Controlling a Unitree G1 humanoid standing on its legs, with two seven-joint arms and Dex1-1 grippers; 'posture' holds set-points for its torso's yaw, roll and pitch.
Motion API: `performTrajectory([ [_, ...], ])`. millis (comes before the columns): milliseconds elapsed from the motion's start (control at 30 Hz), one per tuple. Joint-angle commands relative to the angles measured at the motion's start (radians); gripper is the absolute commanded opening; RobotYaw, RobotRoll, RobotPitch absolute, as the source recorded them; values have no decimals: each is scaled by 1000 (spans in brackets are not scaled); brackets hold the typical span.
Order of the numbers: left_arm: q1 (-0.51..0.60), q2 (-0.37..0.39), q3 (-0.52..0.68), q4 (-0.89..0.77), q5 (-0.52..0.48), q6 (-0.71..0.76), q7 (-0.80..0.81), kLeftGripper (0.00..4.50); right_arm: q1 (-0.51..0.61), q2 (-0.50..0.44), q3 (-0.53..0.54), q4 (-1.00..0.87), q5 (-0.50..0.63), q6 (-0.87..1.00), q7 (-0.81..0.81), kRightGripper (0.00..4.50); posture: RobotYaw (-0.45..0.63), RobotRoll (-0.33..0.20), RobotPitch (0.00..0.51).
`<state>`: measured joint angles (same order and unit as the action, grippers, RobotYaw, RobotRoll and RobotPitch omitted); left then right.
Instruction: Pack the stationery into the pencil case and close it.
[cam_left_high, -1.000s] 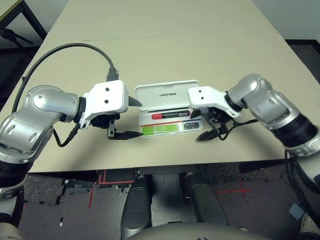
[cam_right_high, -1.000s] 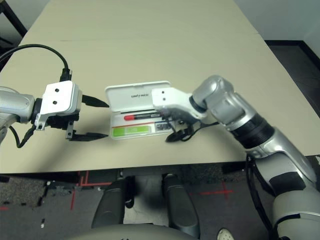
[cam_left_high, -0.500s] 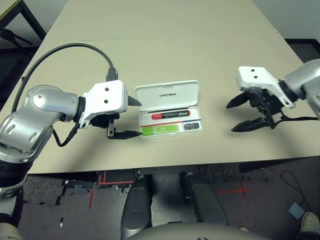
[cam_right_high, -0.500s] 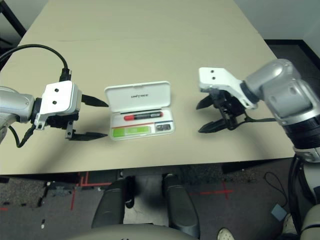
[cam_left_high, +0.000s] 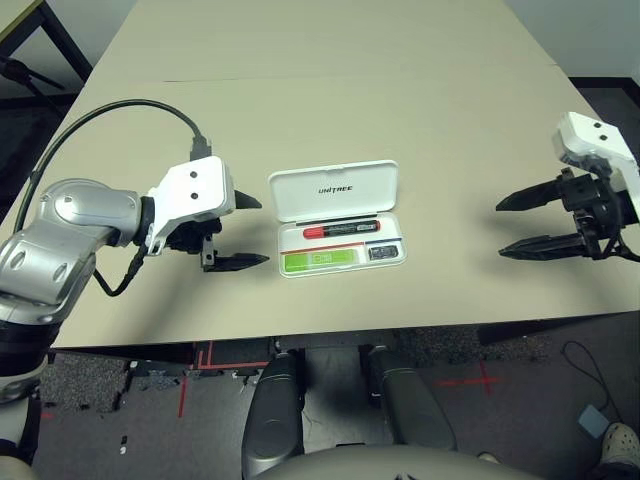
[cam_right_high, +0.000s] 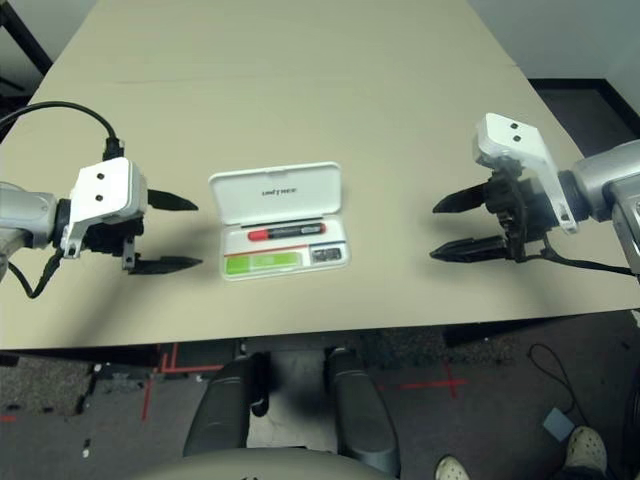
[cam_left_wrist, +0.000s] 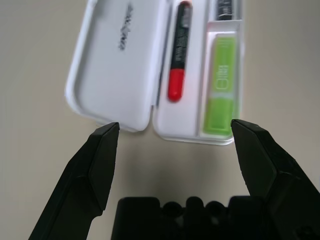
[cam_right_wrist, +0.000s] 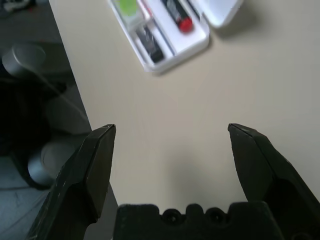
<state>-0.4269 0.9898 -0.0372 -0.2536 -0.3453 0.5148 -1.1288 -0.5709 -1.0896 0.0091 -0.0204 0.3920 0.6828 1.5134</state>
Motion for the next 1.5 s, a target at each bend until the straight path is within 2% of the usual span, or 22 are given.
performTrajectory([
  [33, -11, -33, 31, 69, 18, -27, 46, 4500, 11, 13, -40, -10, 45, 4, -22, 4463, -48, 0, 187],
  [167, -26, -76, 48, 153, 23, -23, 93, 4500, 14, 11, -34, 0, 54, -1, -34, 4463, -46, 0, 182],
  [233, -51, -97, 50, 221, 45, -24, 133, 4126, 13, 13, -32, 3, 57, -3, -40, 4500, -48, 0, 178],
  [300, -80, -119, 52, 273, 56, -24, 164, 3525, 11, 16, -33, 5, 62, -3, -45, 4500, -48, 0, 178],
  [567, -198, -222, 50, 433, 65, -16, 244, 287, 9, 27, -34, 8, 74, -15, -62, 4500, -54, 0, 168],
  [600, -210, -237, 46, 452, 70, -16, 251, 35, 9, 28, -34, 7, 75, -16, -64, 4500, -58, 0, 163],
  [833, -256, -325, 15, 550, 99, -48, 251, 35, 0, 34, -28, 0, 81, -16, -71, 4500, -68, 0, 159],
  [1500, -271, -441, -34, 645, 133, -114, 210, 35, -16, 47, -17, -11, 88, -12, -81, 4500, -74, 0, 167],
])
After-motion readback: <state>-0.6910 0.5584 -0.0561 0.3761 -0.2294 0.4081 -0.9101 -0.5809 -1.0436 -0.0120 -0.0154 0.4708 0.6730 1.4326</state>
